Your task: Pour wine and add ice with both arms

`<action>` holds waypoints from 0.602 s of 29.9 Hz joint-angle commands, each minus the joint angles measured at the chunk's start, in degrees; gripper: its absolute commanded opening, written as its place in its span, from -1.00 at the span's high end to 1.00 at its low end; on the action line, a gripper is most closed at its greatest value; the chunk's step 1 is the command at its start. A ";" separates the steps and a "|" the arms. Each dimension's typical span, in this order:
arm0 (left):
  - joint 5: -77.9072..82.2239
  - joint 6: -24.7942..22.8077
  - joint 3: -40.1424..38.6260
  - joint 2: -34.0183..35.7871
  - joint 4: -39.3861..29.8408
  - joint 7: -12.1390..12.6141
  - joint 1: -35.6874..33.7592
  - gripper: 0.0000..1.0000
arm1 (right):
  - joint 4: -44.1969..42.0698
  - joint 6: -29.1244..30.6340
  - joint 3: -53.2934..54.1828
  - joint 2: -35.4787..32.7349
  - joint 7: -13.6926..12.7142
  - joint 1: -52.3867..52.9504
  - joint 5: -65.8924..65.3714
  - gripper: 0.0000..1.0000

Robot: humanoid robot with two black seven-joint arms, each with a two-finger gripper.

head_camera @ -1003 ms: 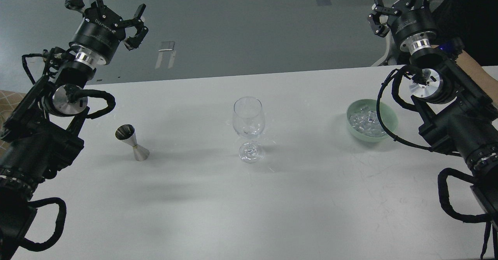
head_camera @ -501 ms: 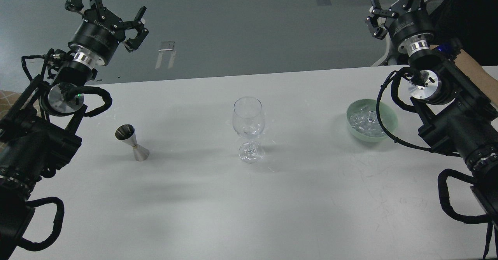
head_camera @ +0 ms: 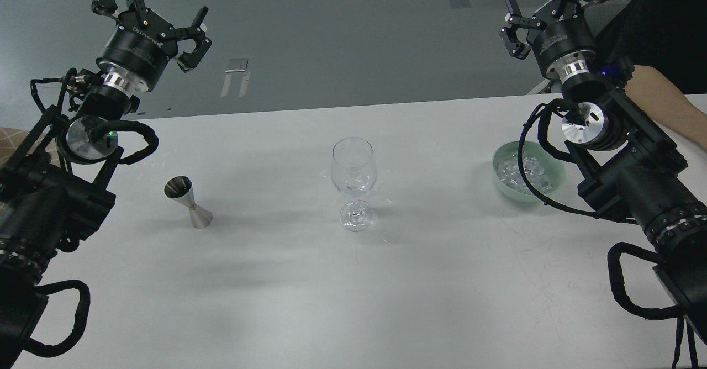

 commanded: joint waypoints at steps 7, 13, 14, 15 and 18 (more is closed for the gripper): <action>-0.65 0.00 0.07 0.55 -2.71 0.90 0.22 -0.97 | 0.06 -0.03 -0.11 -0.07 0.00 0.03 0.00 -1.00; -3.81 0.58 -0.02 2.58 -6.84 5.74 2.24 -0.97 | 0.15 -0.03 -0.11 -0.07 0.00 0.12 0.00 -1.00; -4.16 0.84 -0.02 2.75 -6.93 5.74 2.24 -0.97 | 0.06 -0.03 -0.11 -0.07 0.00 0.12 0.00 -1.00; -4.25 0.76 -0.02 3.19 -6.93 5.65 2.24 -0.97 | 0.06 -0.03 -0.11 -0.07 0.00 0.12 0.00 -1.00; -4.60 0.23 -0.10 3.81 -7.02 5.65 2.33 -0.97 | 0.06 -0.03 -0.11 0.02 0.00 0.12 0.00 -1.00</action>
